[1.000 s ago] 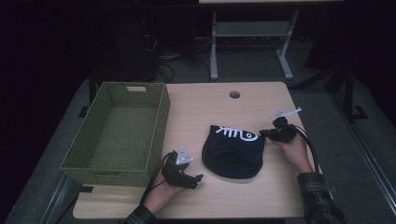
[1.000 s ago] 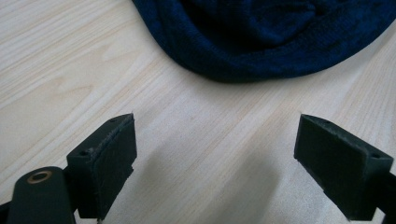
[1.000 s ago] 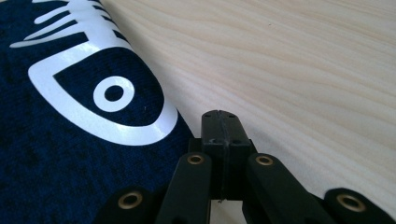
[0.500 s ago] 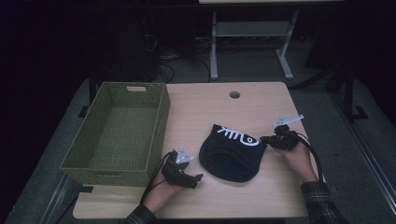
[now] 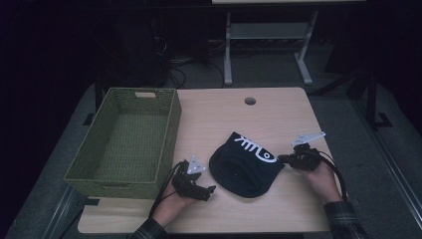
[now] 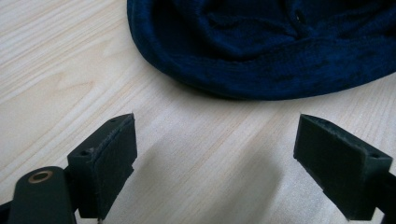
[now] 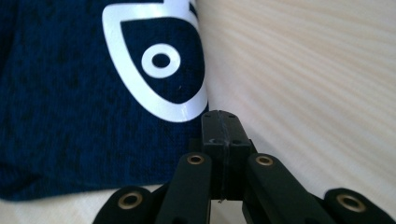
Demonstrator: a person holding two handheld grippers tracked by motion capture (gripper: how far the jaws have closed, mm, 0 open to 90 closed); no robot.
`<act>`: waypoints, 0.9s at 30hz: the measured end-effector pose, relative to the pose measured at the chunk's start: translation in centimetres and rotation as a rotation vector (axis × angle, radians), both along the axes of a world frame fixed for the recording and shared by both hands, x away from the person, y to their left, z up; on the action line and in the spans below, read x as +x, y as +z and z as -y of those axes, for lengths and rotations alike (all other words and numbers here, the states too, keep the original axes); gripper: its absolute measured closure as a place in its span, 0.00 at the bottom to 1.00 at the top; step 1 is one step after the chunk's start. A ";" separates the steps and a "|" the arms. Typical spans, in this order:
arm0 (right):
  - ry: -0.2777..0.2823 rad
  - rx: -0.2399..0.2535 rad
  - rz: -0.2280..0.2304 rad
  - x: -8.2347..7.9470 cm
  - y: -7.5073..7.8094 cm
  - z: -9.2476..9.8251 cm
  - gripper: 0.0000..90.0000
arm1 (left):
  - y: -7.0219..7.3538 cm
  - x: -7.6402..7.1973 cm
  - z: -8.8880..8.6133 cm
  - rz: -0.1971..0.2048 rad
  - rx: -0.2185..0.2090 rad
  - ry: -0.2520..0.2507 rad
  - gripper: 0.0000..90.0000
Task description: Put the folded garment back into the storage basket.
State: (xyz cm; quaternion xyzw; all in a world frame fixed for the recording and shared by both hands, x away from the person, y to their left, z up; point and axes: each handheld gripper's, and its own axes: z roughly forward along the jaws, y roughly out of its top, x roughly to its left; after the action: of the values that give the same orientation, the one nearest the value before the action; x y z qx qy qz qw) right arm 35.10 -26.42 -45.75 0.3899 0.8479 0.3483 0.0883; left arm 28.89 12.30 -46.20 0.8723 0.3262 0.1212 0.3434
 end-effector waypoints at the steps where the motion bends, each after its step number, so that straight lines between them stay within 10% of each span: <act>1: 0.004 -0.001 -0.004 -0.2 0.0 0.0 1.00 | 0.0 0.0 0.0 0.000 0.001 0.000 0.14; 27: 0.097 0.014 -0.008 -6.2 -0.3 -1.9 1.00 | 0.0 0.0 0.0 -0.006 0.010 -0.007 0.14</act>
State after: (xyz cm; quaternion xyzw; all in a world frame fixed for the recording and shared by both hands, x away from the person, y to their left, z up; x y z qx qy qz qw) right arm 28.86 -24.56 -46.05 0.3503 0.8637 0.3566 0.0654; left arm 28.91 12.30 -46.23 0.8755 0.3238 0.1192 0.3384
